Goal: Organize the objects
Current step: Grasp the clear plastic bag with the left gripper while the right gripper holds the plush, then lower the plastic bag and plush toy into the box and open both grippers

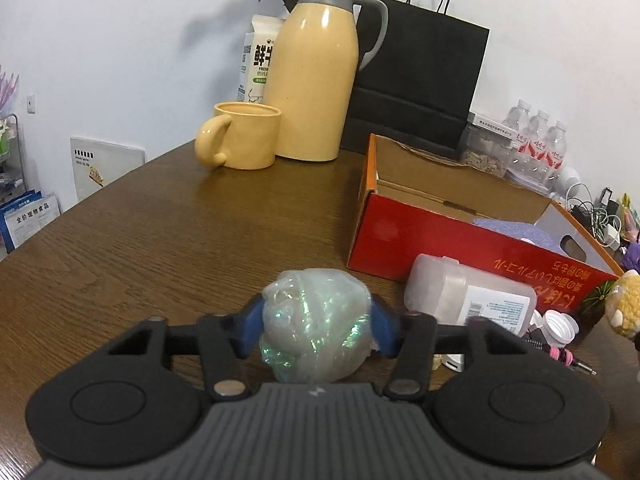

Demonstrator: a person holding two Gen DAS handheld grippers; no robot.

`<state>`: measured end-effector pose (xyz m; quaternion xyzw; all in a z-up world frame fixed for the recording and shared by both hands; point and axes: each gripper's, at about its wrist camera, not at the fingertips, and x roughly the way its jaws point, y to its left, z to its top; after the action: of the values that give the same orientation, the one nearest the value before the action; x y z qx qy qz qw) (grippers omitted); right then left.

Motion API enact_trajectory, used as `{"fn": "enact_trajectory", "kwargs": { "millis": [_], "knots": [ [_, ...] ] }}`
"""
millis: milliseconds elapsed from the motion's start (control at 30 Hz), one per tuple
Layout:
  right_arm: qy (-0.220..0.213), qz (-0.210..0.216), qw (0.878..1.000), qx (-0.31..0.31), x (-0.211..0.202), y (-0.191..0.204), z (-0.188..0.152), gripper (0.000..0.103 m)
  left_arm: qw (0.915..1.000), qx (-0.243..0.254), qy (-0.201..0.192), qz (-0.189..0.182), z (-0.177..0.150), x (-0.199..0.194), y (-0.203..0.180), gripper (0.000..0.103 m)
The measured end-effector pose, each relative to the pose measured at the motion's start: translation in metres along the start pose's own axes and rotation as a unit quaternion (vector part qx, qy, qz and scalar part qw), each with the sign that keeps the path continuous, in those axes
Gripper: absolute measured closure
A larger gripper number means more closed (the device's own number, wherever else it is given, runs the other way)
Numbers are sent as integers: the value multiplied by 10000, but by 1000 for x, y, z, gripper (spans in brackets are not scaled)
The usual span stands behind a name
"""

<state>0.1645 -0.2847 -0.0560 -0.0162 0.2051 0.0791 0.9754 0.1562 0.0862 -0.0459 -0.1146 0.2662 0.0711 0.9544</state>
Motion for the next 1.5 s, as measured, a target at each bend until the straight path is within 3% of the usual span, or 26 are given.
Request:
{"fn": "enact_trajectory", "kwargs": {
  "millis": [33,567,867,1267,1500],
  "knots": [
    [0,0,10000,1,0,0,0,54,10000,21,-29,9,0,-1,0,58],
    [-287,152,9994,-136,-5,8,0,54,9975,265,-548,-355,19,-23,-24,58],
    [-491,418,9979,-67,12,19,30,54,9925,497,-864,-711,49,-7,-65,58],
    [-550,558,9968,160,86,34,88,54,9911,482,-889,-866,81,44,-105,58],
    [-175,359,9987,317,140,32,113,54,9926,431,-868,-734,98,74,-112,59]
  ]
}}
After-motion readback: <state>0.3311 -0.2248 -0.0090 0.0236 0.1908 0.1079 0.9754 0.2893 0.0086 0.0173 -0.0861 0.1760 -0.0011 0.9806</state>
